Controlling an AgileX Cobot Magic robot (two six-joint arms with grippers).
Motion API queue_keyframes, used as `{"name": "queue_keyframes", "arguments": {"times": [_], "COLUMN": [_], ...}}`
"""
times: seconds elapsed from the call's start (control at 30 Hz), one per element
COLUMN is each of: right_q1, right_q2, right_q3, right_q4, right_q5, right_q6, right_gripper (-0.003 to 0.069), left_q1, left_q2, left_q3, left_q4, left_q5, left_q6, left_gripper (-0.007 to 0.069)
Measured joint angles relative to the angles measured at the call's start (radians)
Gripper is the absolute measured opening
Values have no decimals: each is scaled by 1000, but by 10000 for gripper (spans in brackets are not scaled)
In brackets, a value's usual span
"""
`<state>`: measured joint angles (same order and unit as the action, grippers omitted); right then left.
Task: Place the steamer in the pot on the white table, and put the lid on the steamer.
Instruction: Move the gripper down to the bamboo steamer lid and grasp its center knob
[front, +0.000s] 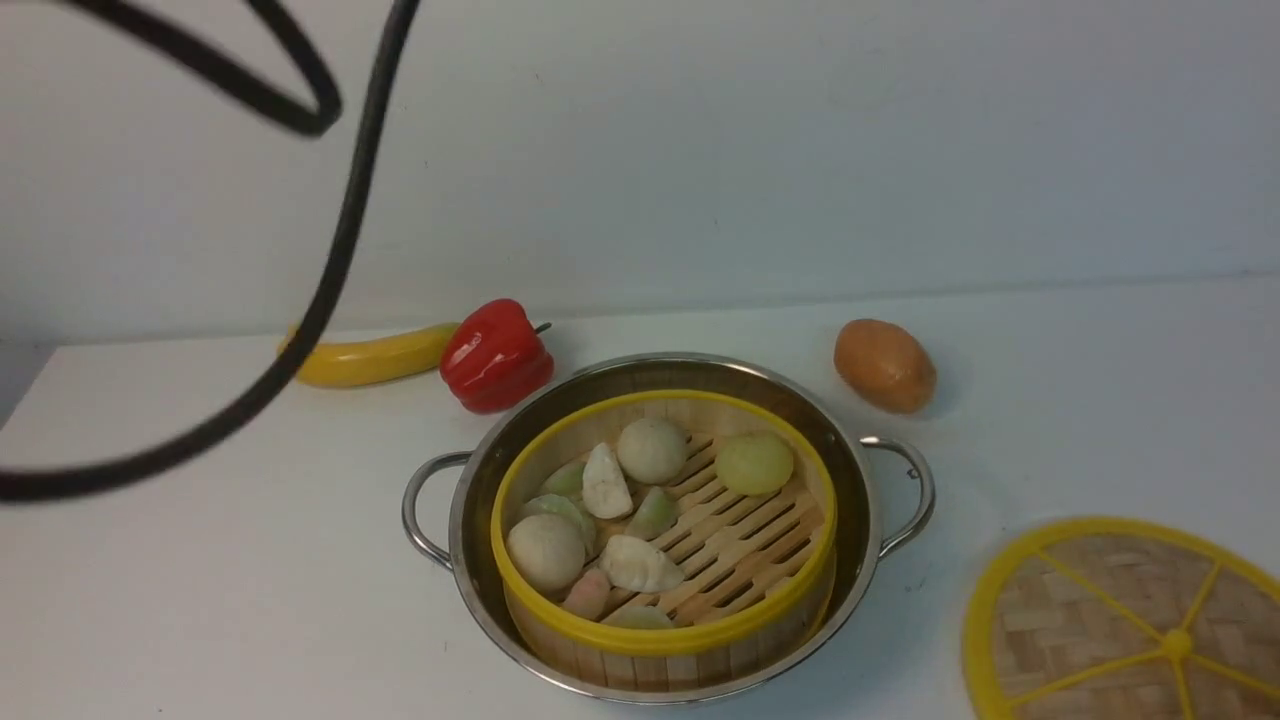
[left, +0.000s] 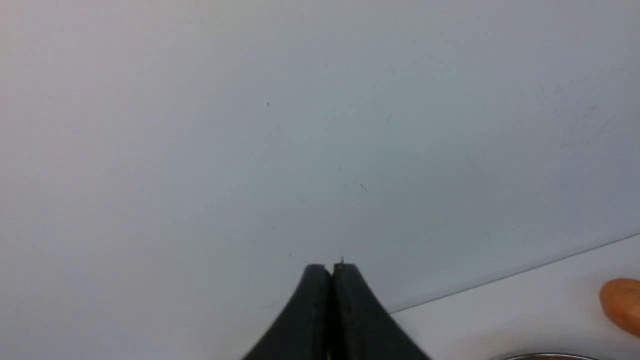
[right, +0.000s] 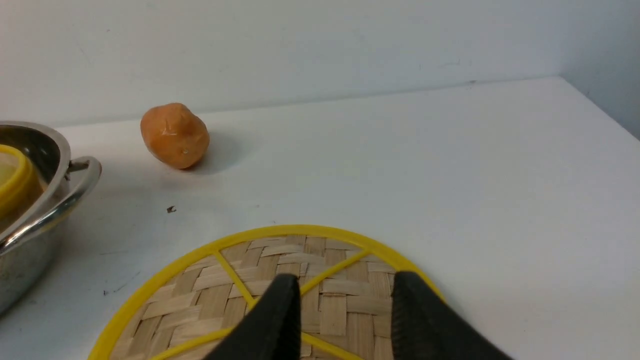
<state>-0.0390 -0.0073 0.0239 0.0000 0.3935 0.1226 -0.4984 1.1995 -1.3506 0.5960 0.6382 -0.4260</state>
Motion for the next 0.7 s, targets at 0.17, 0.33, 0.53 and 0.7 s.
{"name": "queue_keyframes", "arguments": {"times": [0.17, 0.33, 0.53, 0.7], "right_q1": [0, 0, 0, 0], "right_q2": [0, 0, 0, 0], "right_q3": [0, 0, 0, 0], "right_q4": [0, 0, 0, 0], "right_q5": [0, 0, 0, 0], "right_q6": [0, 0, 0, 0], "right_gripper": [241, 241, 241, 241], "left_q1": [196, 316, 444, 509], "left_q2": [-202, -419, -725, -1001], "left_q3": [415, 760, 1077, 1284], "left_q4": [-139, -166, -166, -162], "left_q5": [-252, -463, -675, -712], "left_q6": [0, -3, -39, -138], "left_gripper": [-14, -13, -13, -10]}}
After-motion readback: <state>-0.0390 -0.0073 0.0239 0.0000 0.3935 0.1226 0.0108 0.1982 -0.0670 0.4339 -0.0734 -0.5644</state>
